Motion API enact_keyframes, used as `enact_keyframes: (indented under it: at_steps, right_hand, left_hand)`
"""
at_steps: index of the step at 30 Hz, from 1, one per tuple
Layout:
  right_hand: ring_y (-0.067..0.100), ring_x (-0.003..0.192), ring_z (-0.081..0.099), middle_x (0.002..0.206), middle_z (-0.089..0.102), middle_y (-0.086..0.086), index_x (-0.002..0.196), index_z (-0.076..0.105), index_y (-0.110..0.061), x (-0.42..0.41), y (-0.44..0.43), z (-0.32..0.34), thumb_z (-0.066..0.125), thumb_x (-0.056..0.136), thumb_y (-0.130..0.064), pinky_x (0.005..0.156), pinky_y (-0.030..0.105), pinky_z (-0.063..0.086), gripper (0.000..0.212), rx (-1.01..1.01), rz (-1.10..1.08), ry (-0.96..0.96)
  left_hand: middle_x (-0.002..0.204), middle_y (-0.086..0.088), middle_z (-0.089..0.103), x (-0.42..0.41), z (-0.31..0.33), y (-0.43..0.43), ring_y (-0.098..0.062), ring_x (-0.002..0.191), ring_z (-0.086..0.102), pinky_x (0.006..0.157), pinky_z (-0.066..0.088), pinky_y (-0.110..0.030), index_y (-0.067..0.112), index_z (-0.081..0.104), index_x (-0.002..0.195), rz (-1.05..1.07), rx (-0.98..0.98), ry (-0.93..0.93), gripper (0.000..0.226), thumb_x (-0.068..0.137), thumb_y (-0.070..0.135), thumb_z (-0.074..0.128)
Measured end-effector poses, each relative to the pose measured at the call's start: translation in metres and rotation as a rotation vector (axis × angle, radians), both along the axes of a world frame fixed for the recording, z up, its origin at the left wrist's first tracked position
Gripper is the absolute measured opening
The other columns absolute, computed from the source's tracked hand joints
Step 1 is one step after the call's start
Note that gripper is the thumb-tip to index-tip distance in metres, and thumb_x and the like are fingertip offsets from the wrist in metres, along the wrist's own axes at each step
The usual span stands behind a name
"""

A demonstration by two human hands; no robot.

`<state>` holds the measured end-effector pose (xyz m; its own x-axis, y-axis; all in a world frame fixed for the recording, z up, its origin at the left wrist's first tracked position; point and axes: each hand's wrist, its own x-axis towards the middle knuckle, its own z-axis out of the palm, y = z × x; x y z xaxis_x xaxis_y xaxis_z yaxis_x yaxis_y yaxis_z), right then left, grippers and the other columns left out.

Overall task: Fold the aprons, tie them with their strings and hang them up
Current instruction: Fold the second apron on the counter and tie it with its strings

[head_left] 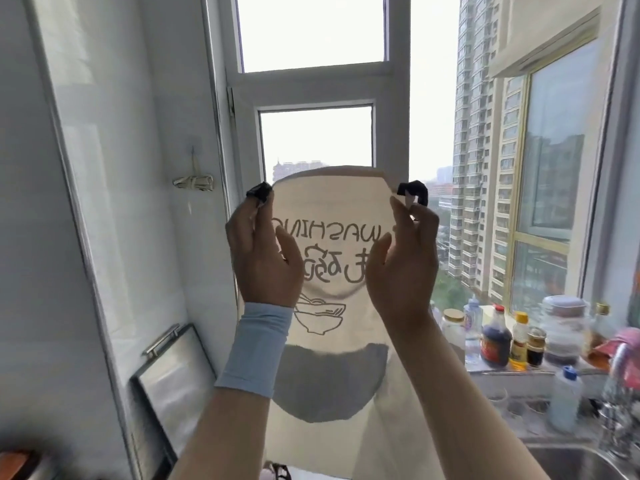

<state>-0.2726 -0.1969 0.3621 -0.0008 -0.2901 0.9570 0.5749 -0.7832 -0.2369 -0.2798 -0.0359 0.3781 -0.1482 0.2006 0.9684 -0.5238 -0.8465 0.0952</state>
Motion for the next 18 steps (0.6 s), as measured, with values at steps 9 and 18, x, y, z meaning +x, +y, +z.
enact_keyframes:
  at_steps: [9,18]
  right_hand:
    - [0.035,0.122,0.051,0.136,0.044,0.013,0.137,0.05,-0.004,0.153,-0.011,-0.108,0.052,0.077,0.0,0.1,0.044,0.05,0.06,-0.34,0.059,0.643]
    - [0.035,0.124,0.046,0.146,0.036,0.01,0.145,0.039,-0.01,0.26,0.001,-0.245,0.063,0.077,-0.015,0.101,0.041,0.04,0.072,-0.487,0.125,1.187]
  left_hand:
    - [0.137,-0.014,0.041,0.149,-0.117,0.008,-0.033,0.122,0.044,0.104,0.043,-0.044,-0.004,0.042,0.139,-0.015,0.217,0.795,0.069,0.072,-0.001,0.057]
    - [0.157,0.004,0.005,0.258,-0.259,0.036,-0.025,0.142,0.025,0.11,0.036,-0.041,0.011,0.02,0.15,-0.042,0.29,1.514,0.071,0.086,0.015,0.05]
